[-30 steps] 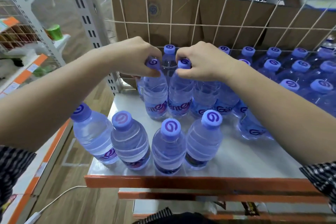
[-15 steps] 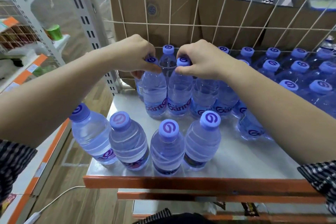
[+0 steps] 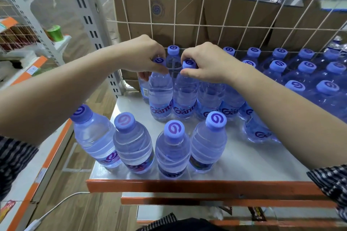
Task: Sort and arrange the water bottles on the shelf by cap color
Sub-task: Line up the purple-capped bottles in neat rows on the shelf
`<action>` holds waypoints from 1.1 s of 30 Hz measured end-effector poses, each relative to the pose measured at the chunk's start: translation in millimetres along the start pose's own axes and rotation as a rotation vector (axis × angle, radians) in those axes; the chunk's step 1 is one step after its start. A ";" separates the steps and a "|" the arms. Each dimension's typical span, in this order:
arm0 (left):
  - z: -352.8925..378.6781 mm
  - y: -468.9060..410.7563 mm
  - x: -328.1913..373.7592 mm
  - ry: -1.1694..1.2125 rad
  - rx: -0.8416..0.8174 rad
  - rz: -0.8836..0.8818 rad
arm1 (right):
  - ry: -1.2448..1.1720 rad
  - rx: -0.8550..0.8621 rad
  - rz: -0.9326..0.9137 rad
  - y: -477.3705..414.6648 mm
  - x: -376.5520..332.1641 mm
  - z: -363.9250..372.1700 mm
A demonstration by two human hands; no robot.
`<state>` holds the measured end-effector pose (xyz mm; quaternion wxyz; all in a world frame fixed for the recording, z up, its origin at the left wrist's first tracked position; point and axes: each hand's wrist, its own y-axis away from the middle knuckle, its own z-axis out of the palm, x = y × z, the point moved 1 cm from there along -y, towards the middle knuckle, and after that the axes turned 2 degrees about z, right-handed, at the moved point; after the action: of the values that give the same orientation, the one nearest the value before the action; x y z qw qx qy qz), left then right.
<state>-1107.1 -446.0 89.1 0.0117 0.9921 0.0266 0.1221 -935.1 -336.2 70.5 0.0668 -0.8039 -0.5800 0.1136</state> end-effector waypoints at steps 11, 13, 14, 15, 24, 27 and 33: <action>8.2 4.5 5.1 0.039 0.097 0.010 | 0.102 -0.040 -0.010 1.7 -5.2 -4.3; 7.6 4.3 4.4 0.054 0.089 0.005 | 0.099 -0.047 -0.012 1.8 -5.5 -5.7; 7.7 4.1 4.3 0.048 0.084 0.006 | 0.093 -0.049 -0.011 1.6 -5.1 -6.0; 7.2 3.8 4.1 0.031 0.083 0.010 | 0.088 -0.048 -0.009 1.5 -4.5 -6.4; 7.4 12.5 -1.0 0.085 0.058 -0.025 | 0.049 -0.029 0.053 9.4 -6.3 -2.5; 3.5 17.6 1.9 -0.027 0.041 -0.028 | 0.012 0.043 0.034 19.0 -11.9 -6.6; -6.0 42.9 34.8 -0.256 0.097 0.025 | -0.156 0.107 -0.019 60.7 -32.8 -23.8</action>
<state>-1072.7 -486.8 104.6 -0.0343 0.9992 0.0184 -0.0070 -883.1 -386.0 82.4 0.0654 -0.7824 -0.5840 0.2064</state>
